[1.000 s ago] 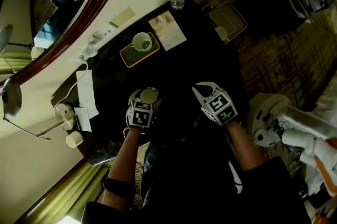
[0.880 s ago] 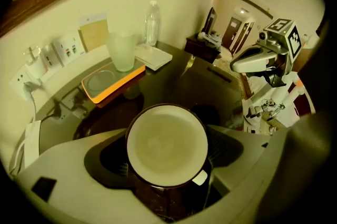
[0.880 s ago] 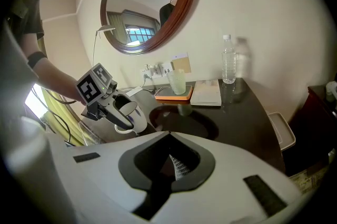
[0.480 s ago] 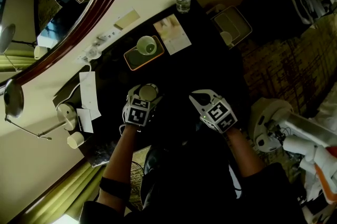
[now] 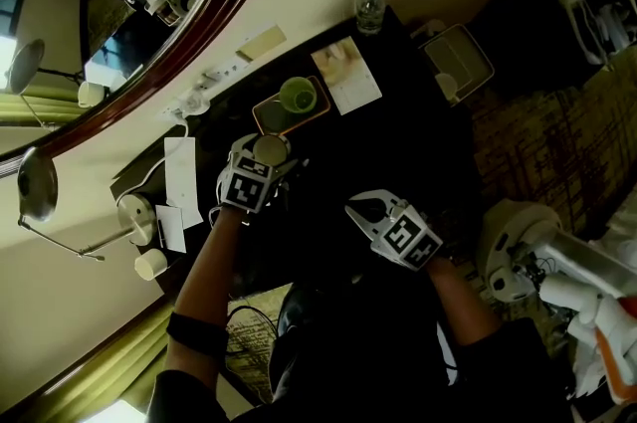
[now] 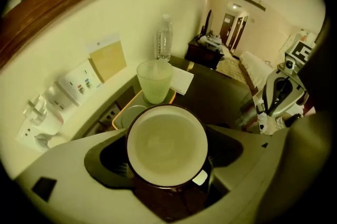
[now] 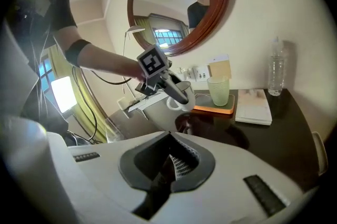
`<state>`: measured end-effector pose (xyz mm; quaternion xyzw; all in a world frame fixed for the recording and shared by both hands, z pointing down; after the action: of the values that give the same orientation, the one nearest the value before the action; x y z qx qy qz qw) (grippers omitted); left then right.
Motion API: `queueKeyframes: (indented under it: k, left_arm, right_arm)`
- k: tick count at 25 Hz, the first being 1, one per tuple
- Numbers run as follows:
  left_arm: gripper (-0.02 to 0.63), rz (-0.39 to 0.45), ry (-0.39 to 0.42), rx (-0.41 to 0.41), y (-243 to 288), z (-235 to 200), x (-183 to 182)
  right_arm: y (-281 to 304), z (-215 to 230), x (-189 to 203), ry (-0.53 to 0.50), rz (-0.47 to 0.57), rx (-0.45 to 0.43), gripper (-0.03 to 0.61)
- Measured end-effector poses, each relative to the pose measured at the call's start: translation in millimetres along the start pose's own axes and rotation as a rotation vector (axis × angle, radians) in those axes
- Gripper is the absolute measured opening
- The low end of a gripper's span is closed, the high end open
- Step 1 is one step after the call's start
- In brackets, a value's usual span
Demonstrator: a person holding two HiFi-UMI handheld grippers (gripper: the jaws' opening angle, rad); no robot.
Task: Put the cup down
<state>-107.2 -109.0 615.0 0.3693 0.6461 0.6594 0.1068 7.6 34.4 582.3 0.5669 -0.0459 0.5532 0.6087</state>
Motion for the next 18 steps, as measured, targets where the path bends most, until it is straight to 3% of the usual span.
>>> queueKeyframes:
  k: [9,18]
  left_arm:
    - [0.41,-0.005,0.082,0.014,0.4,-48.9,-25.9]
    - [0.41,-0.027,0.115,0.067,14.9,-64.4,-41.3]
  right_arm:
    - [21.7,-28.0,-7.4,-0.066,-0.039,-0.091,-0.002]
    - [23.8,-26.2,2.7,-0.042,-0.054,-0.09,-0.002]
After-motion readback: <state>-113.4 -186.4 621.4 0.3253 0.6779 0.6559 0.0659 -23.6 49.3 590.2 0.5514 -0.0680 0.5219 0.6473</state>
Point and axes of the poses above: the fingertips, and each gripper's own axes: y forward along the fingers, z to its right, x out of its underside, the point moved 2 cm from there along -y, backward along the fingers, and after that the axes turned 6 degrees about -z, right-handed, at the moved point
